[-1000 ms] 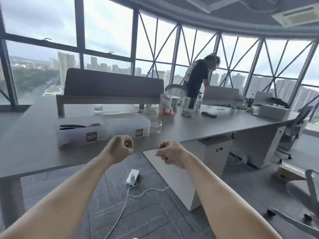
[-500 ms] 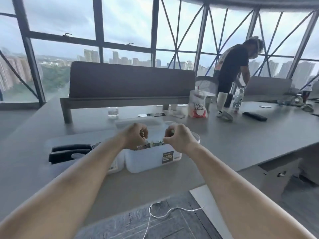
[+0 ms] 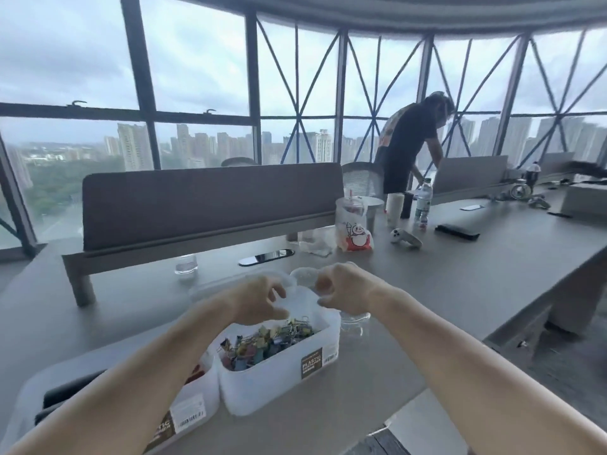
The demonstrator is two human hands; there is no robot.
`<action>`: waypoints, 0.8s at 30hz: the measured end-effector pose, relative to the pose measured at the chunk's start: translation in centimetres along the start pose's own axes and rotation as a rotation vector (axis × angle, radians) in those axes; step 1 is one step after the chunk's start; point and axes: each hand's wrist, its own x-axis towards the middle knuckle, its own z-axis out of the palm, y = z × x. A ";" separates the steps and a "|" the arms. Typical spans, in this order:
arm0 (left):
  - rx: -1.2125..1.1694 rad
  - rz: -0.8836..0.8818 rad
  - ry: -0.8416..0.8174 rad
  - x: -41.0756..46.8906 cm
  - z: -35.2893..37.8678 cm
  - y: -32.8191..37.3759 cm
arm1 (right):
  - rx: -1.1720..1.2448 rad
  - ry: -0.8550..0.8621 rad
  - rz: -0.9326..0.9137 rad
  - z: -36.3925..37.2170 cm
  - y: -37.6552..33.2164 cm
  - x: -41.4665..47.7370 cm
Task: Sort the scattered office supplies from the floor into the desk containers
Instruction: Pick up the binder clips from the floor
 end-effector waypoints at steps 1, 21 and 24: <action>-0.036 0.056 0.026 -0.2 -0.5 1.3 | 0.007 0.030 0.041 -1.1 0.6 -1.8; -0.148 0.797 -0.229 -23.2 18.3 26.4 | -0.038 0.264 1.014 0.1 -0.1 -58.1; -0.135 0.774 -0.290 -24.6 20.8 25.3 | -0.012 0.257 1.041 1.4 0.2 -61.5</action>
